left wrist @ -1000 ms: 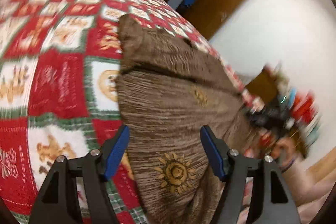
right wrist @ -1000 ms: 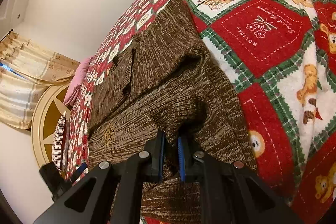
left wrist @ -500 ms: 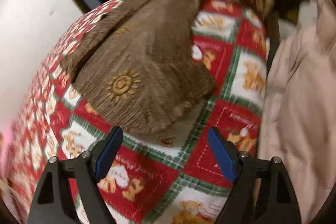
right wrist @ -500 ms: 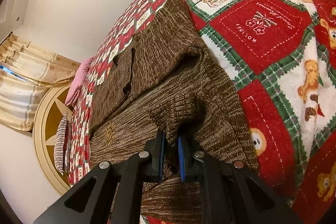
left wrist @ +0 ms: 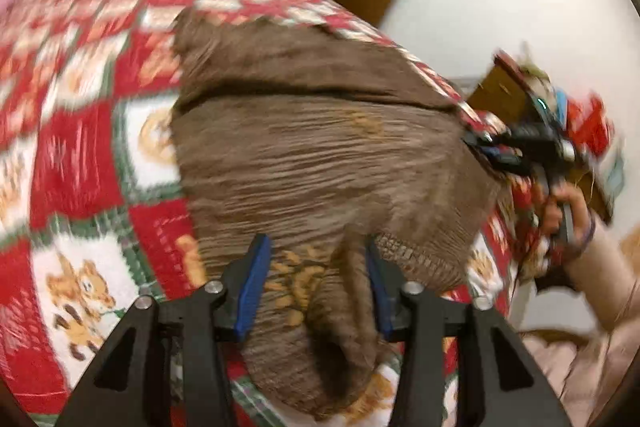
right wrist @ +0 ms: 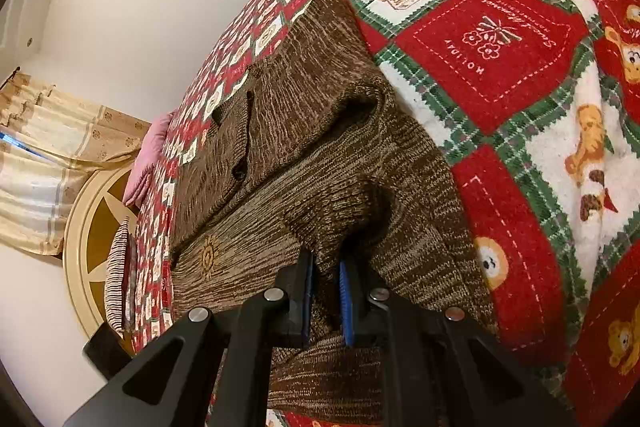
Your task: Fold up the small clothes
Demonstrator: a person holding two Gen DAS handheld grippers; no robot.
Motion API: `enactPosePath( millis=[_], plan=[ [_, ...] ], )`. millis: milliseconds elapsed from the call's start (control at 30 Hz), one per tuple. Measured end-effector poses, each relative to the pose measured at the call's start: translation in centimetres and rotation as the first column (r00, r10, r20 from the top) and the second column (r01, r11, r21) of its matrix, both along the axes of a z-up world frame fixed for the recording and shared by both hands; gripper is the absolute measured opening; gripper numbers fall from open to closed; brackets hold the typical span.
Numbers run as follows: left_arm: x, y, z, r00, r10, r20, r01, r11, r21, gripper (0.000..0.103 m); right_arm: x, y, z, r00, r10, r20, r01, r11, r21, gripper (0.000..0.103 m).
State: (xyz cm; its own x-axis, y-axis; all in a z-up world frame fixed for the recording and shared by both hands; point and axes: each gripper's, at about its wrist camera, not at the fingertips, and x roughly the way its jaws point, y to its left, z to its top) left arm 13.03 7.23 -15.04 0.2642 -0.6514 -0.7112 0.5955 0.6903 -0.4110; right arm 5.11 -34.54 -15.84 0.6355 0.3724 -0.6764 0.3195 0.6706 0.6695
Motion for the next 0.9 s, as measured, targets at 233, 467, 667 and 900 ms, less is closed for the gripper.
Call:
enactPosePath(
  millis=[233, 467, 667, 900],
  plan=[
    [-1.9, -1.2, 0.9, 0.997, -0.036, 0.071, 0.033, 0.999, 0.032, 0.074, 0.3, 0.2, 0.1, 1.000, 0.001, 0.000, -0.001, 1.000, -0.009, 0.012],
    [-2.2, -3.4, 1.0, 0.986, -0.123, 0.113, 0.111, 0.988, 0.107, 0.017, 1.2, 1.8, 1.7, 0.997, 0.069, -0.046, -0.074, 0.991, -0.113, 0.012],
    [-0.6, 0.1, 1.4, 0.999, 0.028, 0.029, -0.025, 0.995, -0.098, 0.008, 0.7, -0.4, 6.0, 0.986, 0.075, 0.150, -0.088, 0.993, 0.076, 0.030],
    [0.9, 3.3, -0.7, 0.970, 0.225, -0.096, -0.240, 0.950, -0.199, 0.006, -1.9, -3.1, 7.8, 0.964, -0.041, 0.263, 0.046, 0.999, -0.013, 0.087]
  ],
)
